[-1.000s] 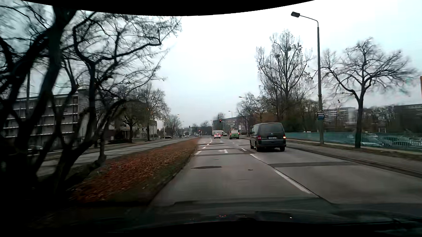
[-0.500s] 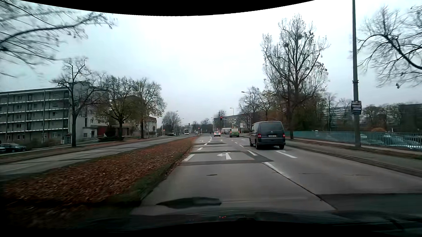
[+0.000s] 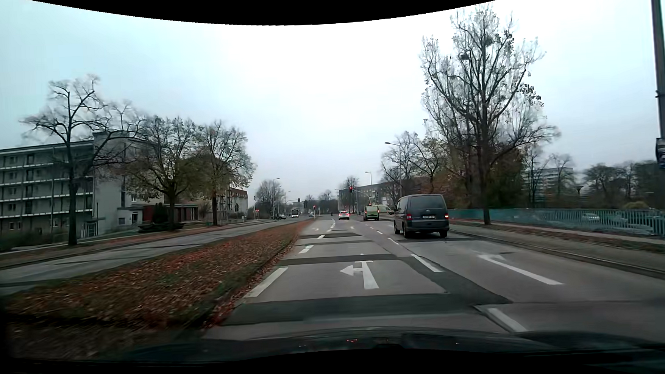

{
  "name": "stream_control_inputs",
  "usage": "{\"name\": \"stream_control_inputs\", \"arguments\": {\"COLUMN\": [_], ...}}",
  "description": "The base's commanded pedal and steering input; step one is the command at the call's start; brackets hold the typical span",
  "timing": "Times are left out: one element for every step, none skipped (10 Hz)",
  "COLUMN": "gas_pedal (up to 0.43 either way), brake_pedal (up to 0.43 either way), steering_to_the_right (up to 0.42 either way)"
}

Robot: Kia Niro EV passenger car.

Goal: Follow the waypoints while adhering to traffic rules and regulations

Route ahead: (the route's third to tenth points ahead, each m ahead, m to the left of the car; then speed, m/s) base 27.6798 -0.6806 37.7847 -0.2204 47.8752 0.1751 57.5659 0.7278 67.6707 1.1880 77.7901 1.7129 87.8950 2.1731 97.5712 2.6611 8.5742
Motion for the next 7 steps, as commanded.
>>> {"name": "stream_control_inputs", "arguments": {"gas_pedal": [0.0,0.0,0.0,0.0,0.067,0.15,0.15], "brake_pedal": [0.0,0.0,0.0,0.0,0.0,0.0,0.0], "steering_to_the_right": [-0.006,-0.006,-0.006,-0.006,-0.006,-0.005,-0.005]}}
